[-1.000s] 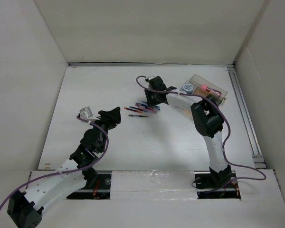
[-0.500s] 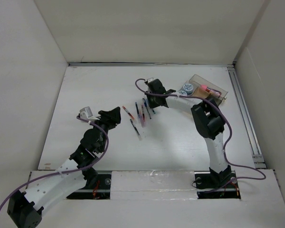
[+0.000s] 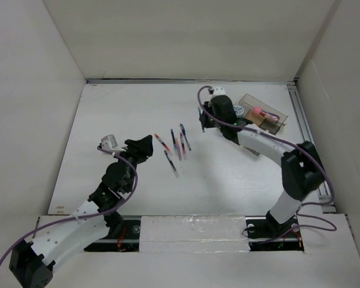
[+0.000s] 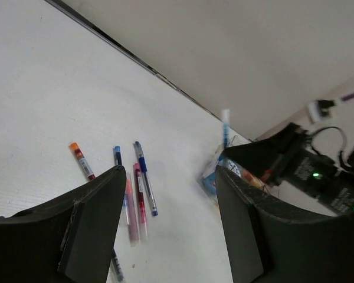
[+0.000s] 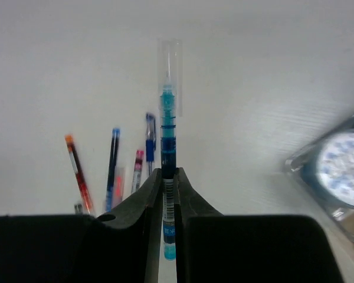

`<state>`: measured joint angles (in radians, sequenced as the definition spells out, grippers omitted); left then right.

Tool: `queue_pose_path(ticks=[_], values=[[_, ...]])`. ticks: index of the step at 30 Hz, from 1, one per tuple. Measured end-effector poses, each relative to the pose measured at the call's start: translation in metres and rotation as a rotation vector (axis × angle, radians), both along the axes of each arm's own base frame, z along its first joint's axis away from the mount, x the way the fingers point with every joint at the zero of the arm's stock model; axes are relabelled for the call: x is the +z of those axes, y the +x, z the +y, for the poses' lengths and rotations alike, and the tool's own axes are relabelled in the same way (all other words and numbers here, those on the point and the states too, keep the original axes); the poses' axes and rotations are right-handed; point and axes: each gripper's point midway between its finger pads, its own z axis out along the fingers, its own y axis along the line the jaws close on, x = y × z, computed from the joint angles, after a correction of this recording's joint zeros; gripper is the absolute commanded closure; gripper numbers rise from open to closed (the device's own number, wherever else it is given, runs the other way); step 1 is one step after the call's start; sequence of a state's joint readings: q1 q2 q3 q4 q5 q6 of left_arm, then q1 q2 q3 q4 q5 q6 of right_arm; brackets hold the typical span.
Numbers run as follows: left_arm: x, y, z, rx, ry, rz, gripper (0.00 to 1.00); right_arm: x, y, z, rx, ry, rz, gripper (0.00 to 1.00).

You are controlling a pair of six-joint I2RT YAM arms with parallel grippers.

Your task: Organize the desk

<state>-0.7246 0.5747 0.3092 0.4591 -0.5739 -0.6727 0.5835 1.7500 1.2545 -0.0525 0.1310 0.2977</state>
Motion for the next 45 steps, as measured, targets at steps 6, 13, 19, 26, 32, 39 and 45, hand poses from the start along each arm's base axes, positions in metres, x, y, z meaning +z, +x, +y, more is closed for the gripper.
queue_pose_path(ticks=[6, 13, 19, 26, 32, 39, 45], values=[[0.0, 0.0, -0.001, -0.007, 0.0, -0.001, 0.42, 0.056, 0.012, -0.118, -0.398, 0.282, -0.172, 1.0], [0.0, -0.001, -0.004, -0.021, 0.0, -0.002, 0.41, 0.002, -0.007, -0.187, -0.696, 0.359, -0.075, 1.0], [-0.001, -0.001, -0.005, -0.024, 0.004, 0.003, 0.41, -0.001, -0.003, -0.201, -0.773, 0.419, -0.064, 0.99], [-0.001, -0.001, -0.004, -0.024, 0.003, 0.001, 0.41, -0.016, 0.002, -0.222, -0.84, 0.417, -0.041, 0.91], [-0.001, -0.001, -0.005, -0.024, 0.003, 0.002, 0.41, -0.026, 0.004, -0.231, -0.862, 0.402, -0.019, 0.65], [-0.002, 0.0, -0.005, -0.023, 0.007, 0.006, 0.41, -0.018, 0.009, -0.226, -0.833, 0.412, -0.025, 0.47], [-0.003, 0.0, -0.005, -0.023, 0.008, 0.008, 0.41, -0.005, 0.003, -0.208, -0.759, 0.391, -0.043, 1.0]])
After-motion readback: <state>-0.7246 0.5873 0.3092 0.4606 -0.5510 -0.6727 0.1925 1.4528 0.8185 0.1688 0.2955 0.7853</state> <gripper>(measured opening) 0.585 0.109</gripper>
